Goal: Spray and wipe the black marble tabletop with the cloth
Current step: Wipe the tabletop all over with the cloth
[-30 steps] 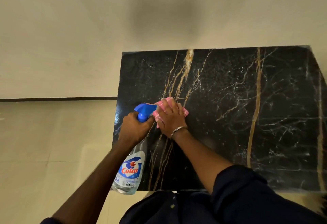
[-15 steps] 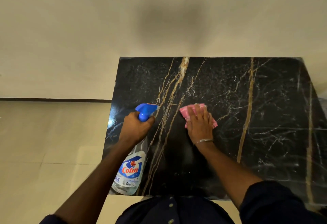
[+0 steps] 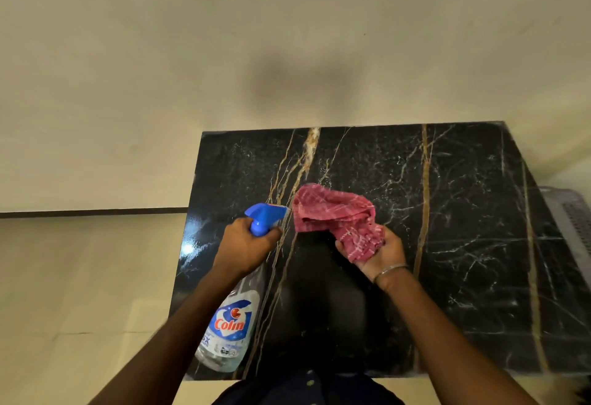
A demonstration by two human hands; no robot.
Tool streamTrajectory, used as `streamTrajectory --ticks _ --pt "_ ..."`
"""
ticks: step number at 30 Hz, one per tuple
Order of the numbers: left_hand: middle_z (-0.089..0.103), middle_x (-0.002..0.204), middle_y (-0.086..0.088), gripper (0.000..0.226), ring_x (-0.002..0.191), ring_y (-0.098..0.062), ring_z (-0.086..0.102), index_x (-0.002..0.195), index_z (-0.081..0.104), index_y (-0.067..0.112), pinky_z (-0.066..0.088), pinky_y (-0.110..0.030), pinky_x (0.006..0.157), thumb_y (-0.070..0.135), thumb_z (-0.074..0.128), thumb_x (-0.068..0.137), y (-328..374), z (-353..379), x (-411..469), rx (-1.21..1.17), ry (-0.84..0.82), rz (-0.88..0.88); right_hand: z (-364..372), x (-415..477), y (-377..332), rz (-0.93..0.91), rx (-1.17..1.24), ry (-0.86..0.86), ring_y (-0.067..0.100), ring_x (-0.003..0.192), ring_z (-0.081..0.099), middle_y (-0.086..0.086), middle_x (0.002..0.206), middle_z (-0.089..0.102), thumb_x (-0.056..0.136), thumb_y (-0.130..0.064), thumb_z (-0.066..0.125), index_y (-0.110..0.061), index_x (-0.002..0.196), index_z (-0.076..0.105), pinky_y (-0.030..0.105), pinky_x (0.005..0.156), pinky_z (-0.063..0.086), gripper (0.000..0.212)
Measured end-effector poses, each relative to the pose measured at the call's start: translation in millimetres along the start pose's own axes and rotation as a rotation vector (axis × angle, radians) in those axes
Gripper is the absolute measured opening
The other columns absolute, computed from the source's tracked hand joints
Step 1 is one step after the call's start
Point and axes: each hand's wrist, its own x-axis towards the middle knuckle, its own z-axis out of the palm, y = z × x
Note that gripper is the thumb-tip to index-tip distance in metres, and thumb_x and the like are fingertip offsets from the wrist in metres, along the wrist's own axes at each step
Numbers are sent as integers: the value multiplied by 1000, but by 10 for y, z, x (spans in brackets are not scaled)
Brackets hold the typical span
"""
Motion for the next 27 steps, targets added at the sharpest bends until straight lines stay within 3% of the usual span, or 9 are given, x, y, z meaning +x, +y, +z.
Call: streamTrajectory --ticks 4,7,9,11,13,16,19,23,27 --pt "60 65 -2 16 56 -10 57 81 60 14 44 -19 53 26 70 86 65 -1 -28 3 14 36 -140 -111 -254 -57 82 -187 46 119 57 25 130 60 55 -19 79 -4 131 55 72 104 30 81" --pt "64 67 -7 17 59 -15 60 82 62 12 51 -30 58 27 70 85 84 -24 -26 3 42 67 -59 -130 -541 -169 -85 -173 40 109 65 24 120 66 45 -22 90 -1 132 54 64 99 43 97" --pt "64 66 -7 18 58 -15 60 82 62 13 51 -31 59 28 70 85 101 -44 -22 7 50 73 35 -161 -656 -231 -300 -63 29 93 72 18 103 73 70 -22 79 1 131 55 48 93 54 70" --pt "63 66 -5 19 58 -14 59 84 62 12 49 -25 57 28 70 85 114 -57 -16 9 45 82 38 -167 -694 -248 -547 -49 27 91 71 17 104 72 86 -23 67 -5 130 58 49 96 52 48" --pt "63 67 -5 17 58 -13 58 83 62 12 46 -21 56 27 70 86 135 -74 -16 2 58 93 42 -244 -716 -229 -924 -168 26 97 68 15 113 70 83 -28 74 -15 124 62 50 96 52 45" --pt "64 70 -11 14 60 -17 58 81 59 16 48 -26 58 24 70 86 172 -100 -17 -25 73 104 178 -359 -817 -166 -1674 -492 12 82 67 -2 101 71 84 -9 70 -26 115 67 27 73 57 35" --pt "64 70 -15 17 59 -21 59 81 61 12 51 -32 60 26 69 87 160 -108 14 -14 76 103 389 -338 -809 -283 -2122 -537 4 87 66 -13 101 71 78 -17 68 -34 110 71 29 81 56 36" --pt "63 68 -12 18 57 -18 58 81 60 13 49 -29 58 27 68 87 162 -63 47 -25 82 101 318 -138 -652 -609 -2250 -369 14 99 65 -12 108 71 73 -36 54 -36 111 67 39 90 50 40" --pt "62 65 -5 17 56 -14 58 79 58 17 47 -23 55 27 68 87 191 -25 60 -32 78 99 -180 -7 -375 -808 -2183 -306 15 112 59 -8 118 64 77 -34 56 -27 115 62 45 102 43 40"
